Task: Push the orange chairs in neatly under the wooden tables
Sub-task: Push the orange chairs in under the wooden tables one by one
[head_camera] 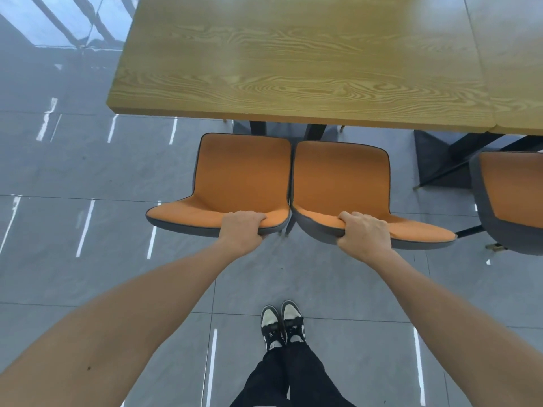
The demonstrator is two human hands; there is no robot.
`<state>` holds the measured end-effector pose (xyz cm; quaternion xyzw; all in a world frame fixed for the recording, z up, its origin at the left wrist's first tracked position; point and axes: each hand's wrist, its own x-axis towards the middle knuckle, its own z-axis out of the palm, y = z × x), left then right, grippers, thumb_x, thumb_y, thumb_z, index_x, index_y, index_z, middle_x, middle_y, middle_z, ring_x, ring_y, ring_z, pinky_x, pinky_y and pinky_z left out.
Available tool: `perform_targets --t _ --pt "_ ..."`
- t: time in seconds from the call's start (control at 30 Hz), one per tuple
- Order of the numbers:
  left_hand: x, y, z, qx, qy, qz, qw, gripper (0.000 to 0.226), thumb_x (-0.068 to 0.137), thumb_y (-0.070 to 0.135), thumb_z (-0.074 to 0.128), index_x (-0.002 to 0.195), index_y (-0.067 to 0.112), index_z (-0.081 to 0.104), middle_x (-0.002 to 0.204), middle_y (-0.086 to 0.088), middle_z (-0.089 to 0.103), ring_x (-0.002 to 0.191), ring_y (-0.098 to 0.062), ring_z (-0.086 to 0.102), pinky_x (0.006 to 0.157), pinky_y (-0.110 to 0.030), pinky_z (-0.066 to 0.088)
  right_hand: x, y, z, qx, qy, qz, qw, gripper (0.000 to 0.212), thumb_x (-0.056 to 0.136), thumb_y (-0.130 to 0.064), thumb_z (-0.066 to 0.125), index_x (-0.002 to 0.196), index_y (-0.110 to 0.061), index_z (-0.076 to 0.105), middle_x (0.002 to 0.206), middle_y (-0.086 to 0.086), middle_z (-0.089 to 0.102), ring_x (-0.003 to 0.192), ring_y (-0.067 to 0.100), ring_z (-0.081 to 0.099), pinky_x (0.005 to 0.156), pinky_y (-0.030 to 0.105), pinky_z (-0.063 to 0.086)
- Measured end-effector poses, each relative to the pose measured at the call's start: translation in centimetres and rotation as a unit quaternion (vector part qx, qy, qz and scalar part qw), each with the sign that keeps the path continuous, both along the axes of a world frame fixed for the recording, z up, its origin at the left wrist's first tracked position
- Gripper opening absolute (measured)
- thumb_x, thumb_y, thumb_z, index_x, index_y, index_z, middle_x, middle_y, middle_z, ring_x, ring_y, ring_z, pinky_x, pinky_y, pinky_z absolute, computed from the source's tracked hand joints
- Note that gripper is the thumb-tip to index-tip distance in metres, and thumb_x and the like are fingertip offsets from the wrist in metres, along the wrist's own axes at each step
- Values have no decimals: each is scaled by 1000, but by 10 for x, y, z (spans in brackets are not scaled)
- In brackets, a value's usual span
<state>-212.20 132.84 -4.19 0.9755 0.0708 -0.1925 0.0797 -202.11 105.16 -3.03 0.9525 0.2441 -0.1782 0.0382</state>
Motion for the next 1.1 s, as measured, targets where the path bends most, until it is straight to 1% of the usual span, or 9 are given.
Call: perform_targets --t 0.1,0.17,0.2,0.33,0.57,0.73,0.83,0.97,1.1 --pt "7 2 14 -76 79 11 994 58 86 68 59 130 30 58 117 6 66 107 -22 62 84 -38 46 12 9 17 -49 155 -4 987 51 77 -67 52 112 -29 51 106 -2 61 93 24 56 77 40 48" --pt "13 10 29 -142 119 44 982 78 84 77 54 144 28 50 137 5 59 122 -22 56 96 -41 46 22 32 33 -71 242 -21 967 75 74 -85 46 122 -27 50 118 0 58 103 25 56 88 44 50" --pt "17 17 37 -151 123 57 979 83 84 79 50 148 27 46 146 5 54 129 -22 52 101 -43 45 25 48 40 -61 246 -22 967 83 74 -87 43 128 -25 51 125 2 58 108 26 56 91 45 50" --pt "26 66 62 -132 98 81 983 76 90 72 50 149 24 44 152 0 48 135 -24 48 106 -47 43 33 125 65 6 202 8 979 73 90 -71 46 141 -19 48 141 5 55 122 27 54 95 43 48" --pt "30 243 98 -124 92 110 982 70 95 56 58 149 13 45 152 -7 48 137 -27 46 109 -40 37 47 315 94 -63 235 105 964 71 95 -58 52 152 -18 37 156 3 39 141 24 39 113 44 35" --pt "23 379 116 -66 69 112 989 78 90 69 52 151 22 40 154 -2 45 139 -27 43 109 -44 35 44 445 119 -35 210 113 971 65 95 -56 51 150 -23 39 155 -2 40 140 22 39 112 43 36" --pt "23 462 128 -18 48 94 994 84 87 76 46 152 24 37 154 -4 44 140 -29 40 111 -48 32 49 531 126 -7 156 122 980 63 94 -57 50 146 -22 43 151 2 46 135 26 44 108 44 39" --pt "38 556 133 16 20 87 996 83 88 77 43 151 24 36 153 -9 41 141 -31 36 112 -51 29 65 631 129 16 125 111 986 74 94 -63 48 156 -29 25 164 8 19 148 30 25 118 46 26" --pt "80 636 127 37 -13 75 996 81 89 74 43 151 22 36 152 -10 41 141 -32 35 113 -51 28 103 715 121 47 100 97 989 76 93 -62 50 156 -32 20 166 10 11 149 31 20 118 50 18"
